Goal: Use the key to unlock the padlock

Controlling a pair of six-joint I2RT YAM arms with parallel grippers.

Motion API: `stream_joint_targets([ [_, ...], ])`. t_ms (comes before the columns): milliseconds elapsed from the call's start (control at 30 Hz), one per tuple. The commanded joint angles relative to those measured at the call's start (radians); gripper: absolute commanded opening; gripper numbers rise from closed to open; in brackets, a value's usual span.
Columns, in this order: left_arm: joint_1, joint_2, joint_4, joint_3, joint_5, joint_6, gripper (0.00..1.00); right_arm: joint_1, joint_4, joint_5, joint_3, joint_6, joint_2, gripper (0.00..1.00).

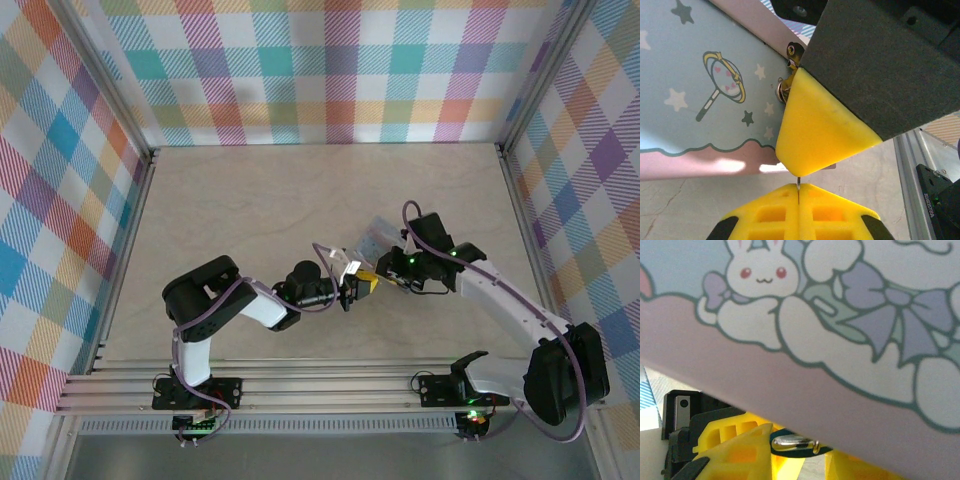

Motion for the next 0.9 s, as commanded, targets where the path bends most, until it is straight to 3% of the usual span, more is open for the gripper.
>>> stream_joint_targets([
  [0,-0.022,0.005,0.119,0.011,-0.046,-0.009,0.00,0.022,0.029,-0.092,-0.014,0.008,-0.015,0.27],
  [267,-0.034,0.017,0.094,0.020,-0.046,-0.013,0.00,0.022,0.016,-0.090,-0.014,0.002,-0.022,0.44],
  [533,-0.034,0.022,0.083,0.015,-0.057,-0.012,0.00,0.022,-0.005,-0.065,-0.007,-0.001,-0.031,0.49],
  [867,-0.050,-0.017,0.009,0.007,-0.091,0.010,0.00,0.022,0.009,0.061,-0.069,0.067,-0.136,0.56],
])
